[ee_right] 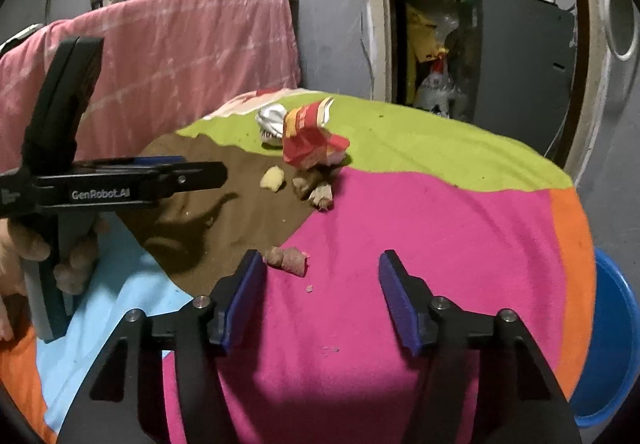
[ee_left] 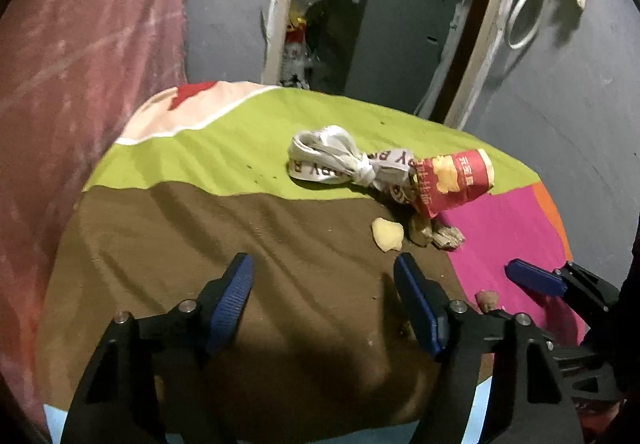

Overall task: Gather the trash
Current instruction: 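Grasp the small brown scrap on the pink cover with the right tool, then grasp the yellow chip crumb with the left tool while the right tool holds its scrap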

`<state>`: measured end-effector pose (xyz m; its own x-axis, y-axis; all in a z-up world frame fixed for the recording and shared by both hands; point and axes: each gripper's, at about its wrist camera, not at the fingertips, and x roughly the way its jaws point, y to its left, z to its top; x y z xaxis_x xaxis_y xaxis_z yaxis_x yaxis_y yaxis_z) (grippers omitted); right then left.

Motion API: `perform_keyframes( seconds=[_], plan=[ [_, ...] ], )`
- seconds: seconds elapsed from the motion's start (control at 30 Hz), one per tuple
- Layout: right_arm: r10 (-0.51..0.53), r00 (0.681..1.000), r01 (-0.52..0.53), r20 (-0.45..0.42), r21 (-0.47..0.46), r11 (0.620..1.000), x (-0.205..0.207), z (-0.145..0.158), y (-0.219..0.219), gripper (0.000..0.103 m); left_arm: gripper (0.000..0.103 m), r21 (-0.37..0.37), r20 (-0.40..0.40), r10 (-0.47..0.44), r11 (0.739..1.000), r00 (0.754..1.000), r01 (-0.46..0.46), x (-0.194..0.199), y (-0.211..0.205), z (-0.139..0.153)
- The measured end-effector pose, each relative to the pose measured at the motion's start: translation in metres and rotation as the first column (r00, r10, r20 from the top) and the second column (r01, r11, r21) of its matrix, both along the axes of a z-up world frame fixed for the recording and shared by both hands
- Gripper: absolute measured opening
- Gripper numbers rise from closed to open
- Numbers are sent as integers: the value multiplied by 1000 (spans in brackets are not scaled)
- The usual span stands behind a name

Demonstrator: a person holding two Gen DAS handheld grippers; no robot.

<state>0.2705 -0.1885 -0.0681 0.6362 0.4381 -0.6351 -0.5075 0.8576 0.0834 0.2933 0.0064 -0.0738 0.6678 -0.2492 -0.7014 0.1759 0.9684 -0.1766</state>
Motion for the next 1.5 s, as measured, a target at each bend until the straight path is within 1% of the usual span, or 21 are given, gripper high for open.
perform_keyframes(
  seconds=[0.07, 0.13, 0.2, 0.3, 0.37, 0.4, 0.6, 0.67, 0.87, 1.1, 1.13, 1.2, 1.23, 1.3, 1.33, 1.5],
  plan=[
    [5, 1000, -5, -1, 0, 1000, 1, -1, 1, 54, 65, -1, -6, -18, 1000, 1000, 18, 3, -2, 0],
    [6, 1000, -5, 2, -11, 1000, 3, -2, 2, 46, 61, 5, -10, -36, 999, 999, 36, 6, -6, 1],
    [4, 1000, -4, 0, -18, 1000, 6, -3, 4, 42, 60, 19, -16, -46, 999, 999, 46, 10, -9, 0],
    [-16, 1000, 16, 2, -34, 999, 9, -3, 3, 32, 53, 24, -24, -68, 997, 997, 69, 14, -13, -2],
    [-27, 1000, 27, 0, -34, 999, 11, -3, 2, 28, 53, 36, -26, -83, 996, 996, 84, 16, -16, -2],
    [-34, 999, 34, 1, -39, 999, 12, -3, 1, 24, 52, 39, -25, -92, 995, 995, 93, 16, -18, -3],
    [-44, 999, 44, -13, -37, 998, 18, -2, 0, 23, 49, 100, -37, -144, 984, 989, 147, 25, -35, -6],
    [-42, 999, 41, -26, -40, 998, 22, -1, 1, 23, 44, 133, -48, -137, 981, 989, 143, 31, -40, -8],
    [-37, 999, 35, -40, -43, 998, 29, 1, 3, 23, 37, 153, -60, -136, 978, 989, 144, 37, -46, -11],
    [-30, 998, 30, -52, -12, 999, 29, 0, -1, 22, 16, 176, -53, -142, 973, 988, 149, 37, -50, -10],
    [-30, 998, 30, -50, -10, 1000, 29, 0, -1, 19, 16, 181, -52, -143, 972, 988, 150, 37, -51, -10],
    [-30, 998, 30, -47, -5, 1000, 29, 1, -1, 18, 15, 194, -46, -145, 969, 988, 151, 35, -53, -8],
    [-31, 999, 31, -45, -1, 1000, 28, 1, -1, 18, 11, 199, -42, -146, 968, 988, 151, 33, -53, -8],
    [-33, 999, 33, -43, 2, 999, 28, 1, -2, 18, 9, 200, -35, -149, 968, 988, 153, 27, -56, -6],
    [-33, 999, 33, -40, 4, 999, 28, 1, -2, 18, 6, 197, -36, -152, 968, 988, 156, 24, -58, -6],
    [-34, 999, 35, -16, 14, 999, 24, 3, -2, 18, 4, 202, -28, -149, 968, 988, 151, 9, -62, -4]
  ],
)
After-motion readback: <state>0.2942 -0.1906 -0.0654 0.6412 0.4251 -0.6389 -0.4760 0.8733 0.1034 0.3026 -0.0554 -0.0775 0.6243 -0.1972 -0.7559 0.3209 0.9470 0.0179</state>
